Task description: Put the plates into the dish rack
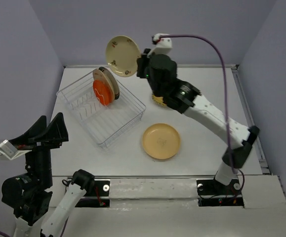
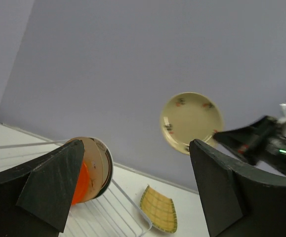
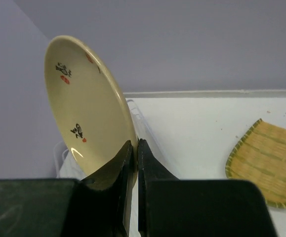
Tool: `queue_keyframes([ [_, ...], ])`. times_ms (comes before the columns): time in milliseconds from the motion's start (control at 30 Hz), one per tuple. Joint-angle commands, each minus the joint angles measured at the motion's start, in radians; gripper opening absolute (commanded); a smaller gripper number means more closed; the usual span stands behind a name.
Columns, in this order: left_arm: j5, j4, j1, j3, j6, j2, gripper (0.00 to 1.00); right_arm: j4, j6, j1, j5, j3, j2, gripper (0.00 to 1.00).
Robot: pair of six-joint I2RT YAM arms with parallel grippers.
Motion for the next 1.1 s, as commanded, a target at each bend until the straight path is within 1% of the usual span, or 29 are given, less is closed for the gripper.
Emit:
queue_keyframes([
  [0,-0.025,0.057,-0.001,0.090,0.029,-0.049,0.99,-0.052,-0.230,0.113,0.276,0.435,0.411,0.07],
  [33,-0.028,0.067,-0.001,0.102,0.035,-0.055,0.99,-0.054,-0.284,0.141,0.290,0.606,0.480,0.07],
  [100,-0.025,0.079,-0.003,0.107,0.041,-0.069,0.99,-0.054,-0.330,0.163,0.303,0.754,0.608,0.07],
  [133,-0.026,0.085,-0.003,0.107,0.041,-0.081,0.99,-0.049,-0.349,0.172,0.321,0.811,0.712,0.07],
  [167,-0.022,0.099,-0.004,0.096,0.043,-0.088,0.99,-0.031,-0.399,0.187,0.329,0.851,0.752,0.07],
  [200,-0.020,0.106,-0.004,0.086,0.043,-0.094,0.99,0.009,-0.425,0.187,0.341,0.850,0.778,0.07],
  [233,-0.018,0.120,-0.006,0.072,0.043,-0.109,0.99,0.147,-0.503,0.202,0.368,0.809,0.798,0.07],
  [267,-0.015,0.151,-0.009,0.031,0.041,-0.118,0.99,0.234,-0.548,0.203,0.379,0.761,0.800,0.07],
  [300,-0.015,0.166,-0.018,0.006,0.043,-0.135,0.99,0.358,-0.582,0.216,0.398,0.723,0.809,0.07],
  [333,-0.020,0.182,-0.021,-0.017,0.043,-0.135,0.99,0.359,-0.605,0.216,0.399,0.751,0.832,0.07],
  [367,-0.029,0.206,-0.024,-0.061,0.041,-0.140,0.99,0.372,-0.631,0.216,0.399,0.796,0.902,0.07],
  [433,-0.037,0.237,-0.029,-0.097,0.041,-0.169,0.99,0.458,-0.703,0.216,0.378,0.860,0.967,0.07],
  [467,-0.043,0.246,-0.030,-0.127,0.043,-0.170,0.99,0.484,-0.711,0.216,0.370,0.858,1.004,0.07],
  [633,-0.063,0.283,-0.035,-0.187,0.037,-0.166,0.99,0.535,-0.715,0.216,0.362,0.831,1.056,0.07],
  [733,-0.049,0.289,-0.027,-0.207,0.029,-0.152,0.99,0.567,-0.735,0.216,0.366,0.831,1.084,0.07],
  [800,-0.025,0.294,-0.010,-0.212,0.017,-0.111,0.99,0.598,-0.746,0.207,0.370,0.844,1.105,0.07],
  [867,0.014,0.304,0.029,-0.229,0.000,-0.105,0.99,0.600,-0.719,0.207,0.366,0.844,1.111,0.07],
  [1067,0.020,0.307,0.040,-0.246,0.000,-0.088,0.99,0.595,-0.686,0.207,0.375,0.813,1.136,0.07],
])
